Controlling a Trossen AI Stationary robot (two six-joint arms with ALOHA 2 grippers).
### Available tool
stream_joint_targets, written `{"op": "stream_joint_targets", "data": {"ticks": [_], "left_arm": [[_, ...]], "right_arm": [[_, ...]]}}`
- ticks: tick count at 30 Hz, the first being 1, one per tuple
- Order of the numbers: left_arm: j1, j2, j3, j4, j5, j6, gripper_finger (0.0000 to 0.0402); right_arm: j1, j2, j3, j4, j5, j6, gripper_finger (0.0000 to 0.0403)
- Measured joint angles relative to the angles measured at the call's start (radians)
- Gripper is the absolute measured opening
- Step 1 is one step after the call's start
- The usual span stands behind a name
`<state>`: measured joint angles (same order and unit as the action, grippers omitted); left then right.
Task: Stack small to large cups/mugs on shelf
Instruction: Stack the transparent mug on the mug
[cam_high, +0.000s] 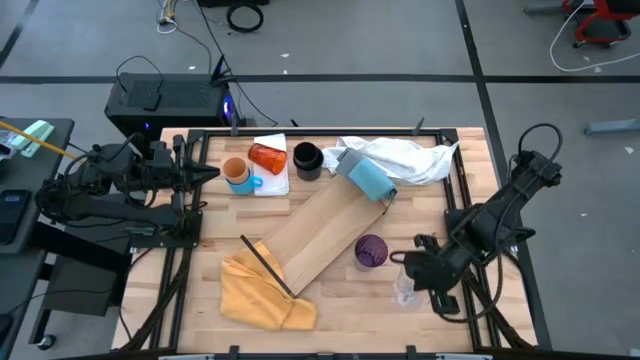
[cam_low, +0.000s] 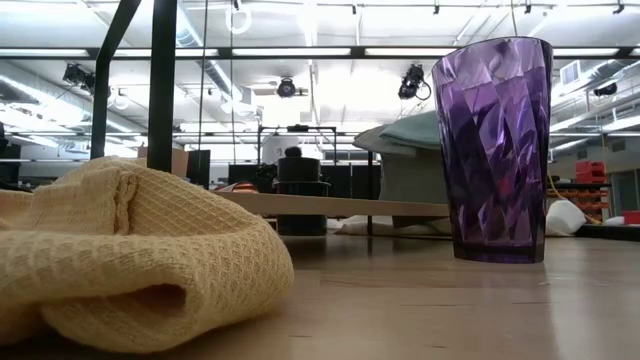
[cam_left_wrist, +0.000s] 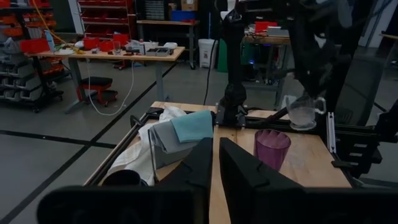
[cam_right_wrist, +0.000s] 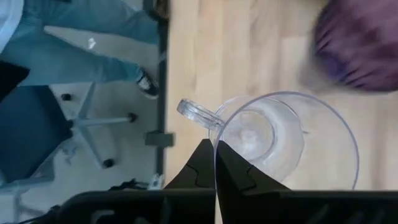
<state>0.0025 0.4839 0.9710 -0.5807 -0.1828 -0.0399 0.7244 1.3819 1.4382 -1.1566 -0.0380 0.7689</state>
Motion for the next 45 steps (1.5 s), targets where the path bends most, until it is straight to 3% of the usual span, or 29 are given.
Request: {"op": "stream_joint_targets", "data": {"ticks": [10,19,45], "left_arm": [[0.000,0.000,0.000,0.000,0.000,0.000,0.0041],[0.000,0.000,0.000,0.000,0.000,0.000,0.0039],[0.000,0.000,0.000,0.000,0.000,-0.001,0.0032]], "right_arm": [[0.085,0.000,-0.130,0.054,0.045,0.155,0.0000],[0.090,0.000,-0.199,0.168,0.057,0.179,0.0000],[0.090,0.000,-0.202,0.134,0.071,0.205,0.0000]]}}
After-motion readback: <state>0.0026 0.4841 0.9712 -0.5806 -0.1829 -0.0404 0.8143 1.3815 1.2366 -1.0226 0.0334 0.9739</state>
